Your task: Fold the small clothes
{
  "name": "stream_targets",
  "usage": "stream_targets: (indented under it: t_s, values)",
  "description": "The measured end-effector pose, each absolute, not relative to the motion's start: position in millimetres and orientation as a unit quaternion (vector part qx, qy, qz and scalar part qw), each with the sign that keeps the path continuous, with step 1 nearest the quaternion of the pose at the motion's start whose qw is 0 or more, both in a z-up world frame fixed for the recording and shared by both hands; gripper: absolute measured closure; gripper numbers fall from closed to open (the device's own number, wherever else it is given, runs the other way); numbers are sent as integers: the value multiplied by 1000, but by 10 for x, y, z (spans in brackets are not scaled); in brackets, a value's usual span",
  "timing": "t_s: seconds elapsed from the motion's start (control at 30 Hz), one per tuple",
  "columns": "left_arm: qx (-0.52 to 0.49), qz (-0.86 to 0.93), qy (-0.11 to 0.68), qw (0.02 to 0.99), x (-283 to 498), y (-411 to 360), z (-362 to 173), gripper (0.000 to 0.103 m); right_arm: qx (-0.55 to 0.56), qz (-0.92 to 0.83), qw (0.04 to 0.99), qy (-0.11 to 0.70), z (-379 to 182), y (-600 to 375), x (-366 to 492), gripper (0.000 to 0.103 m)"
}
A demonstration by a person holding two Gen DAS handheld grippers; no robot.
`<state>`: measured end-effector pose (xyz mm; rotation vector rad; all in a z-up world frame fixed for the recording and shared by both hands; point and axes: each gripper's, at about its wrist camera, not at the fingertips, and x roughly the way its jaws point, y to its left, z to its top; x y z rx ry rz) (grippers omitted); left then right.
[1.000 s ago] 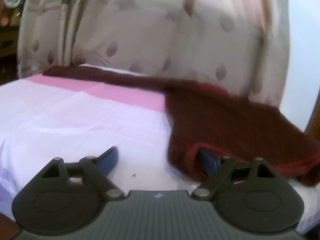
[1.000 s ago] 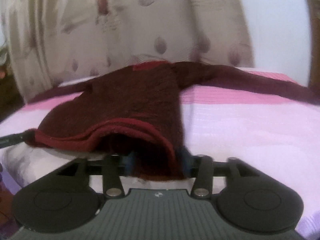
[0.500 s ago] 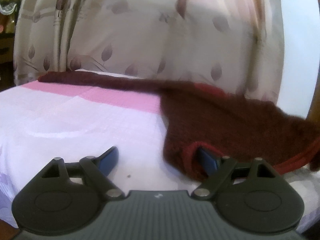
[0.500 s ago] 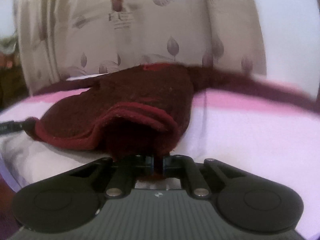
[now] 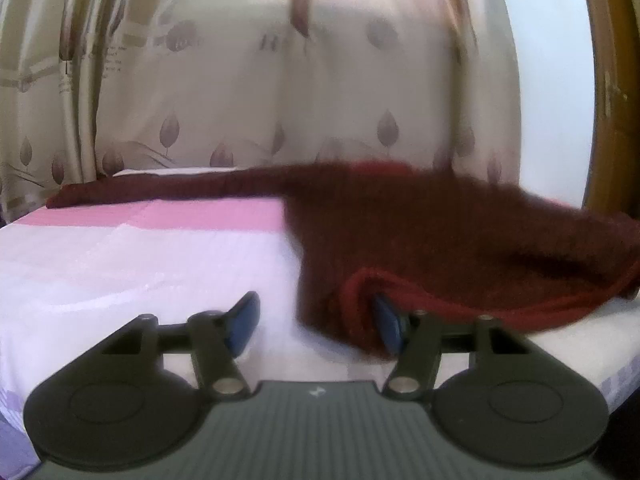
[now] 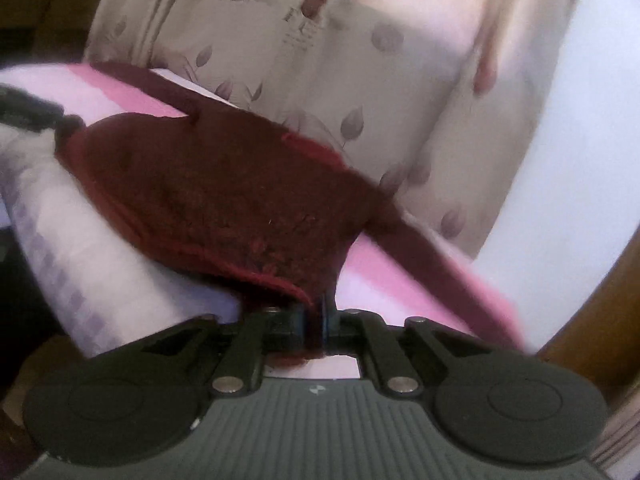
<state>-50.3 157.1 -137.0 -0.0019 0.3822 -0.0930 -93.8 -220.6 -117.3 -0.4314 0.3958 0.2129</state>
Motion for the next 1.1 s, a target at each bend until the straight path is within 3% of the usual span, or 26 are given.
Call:
stream_targets:
  t_s: [0.1, 0.13, 0.17, 0.2, 0.23, 0.27, 0.3, 0.33, 0.4, 0.67, 0.77, 0.93, 1.03, 1.07, 1.1]
  values:
    - [-10, -46, 190, 981, -448, 1589, -1409, 41, -155, 94, 963, 202, -1296, -2298, -902, 57]
    - [-14, -48, 194, 980, -424, 1588, -1422, 41, -130, 94, 966, 205, -1348, -2332, -866, 56]
    - [-19, -49, 198, 979, -402, 1591, -1432, 44, -109, 99, 966, 212, -1374, -2347, -812, 56]
    - [-25, -56, 196, 979, -391, 1603, -1439, 63, -83, 107, 966, 221, -1417, -2365, -758, 56]
    - [-36, -77, 196, 977, -371, 1629, -1449, 74, -56, 116, 965, 229, -1467, -2384, -704, 57]
    - [-46, -85, 196, 976, -357, 1647, -1447, 77, -37, 121, 962, 242, -1517, -2381, -636, 62]
    - [-60, -85, 193, 976, -346, 1675, -1435, 84, -18, 122, 959, 255, -1554, -2381, -559, 76]
    - [-76, -90, 192, 974, -327, 1718, -1417, 87, 6, 119, 960, 254, -1586, -2393, -515, 77]
    - [-112, -79, 183, 974, -305, 1827, -1359, 88, 44, 113, 962, 243, -1570, -2426, -486, 87]
    - [-124, -31, 97, 987, -644, 2138, -747, 91, 137, 142, 956, 219, -884, -2767, -810, 91]
    - [-101, -20, 113, 988, -762, 2151, -773, 91, 135, 153, 944, 259, -923, -2755, -856, 91]
    - [-96, 7, 199, 975, -792, 2191, -1332, 91, 105, 157, 922, 339, -1465, -2572, -906, 91]
    - [-123, 6, 191, 974, -911, 2255, -1433, 88, 139, 166, 916, 339, -1578, -2636, -948, 90]
    - [-134, -2, 178, 975, -977, 2292, -1397, 84, 148, 177, 910, 345, -1561, -2676, -953, 83]
    - [-137, -1, 165, 977, -1043, 2321, -1346, 70, 154, 197, 902, 352, -1531, -2717, -969, 74]
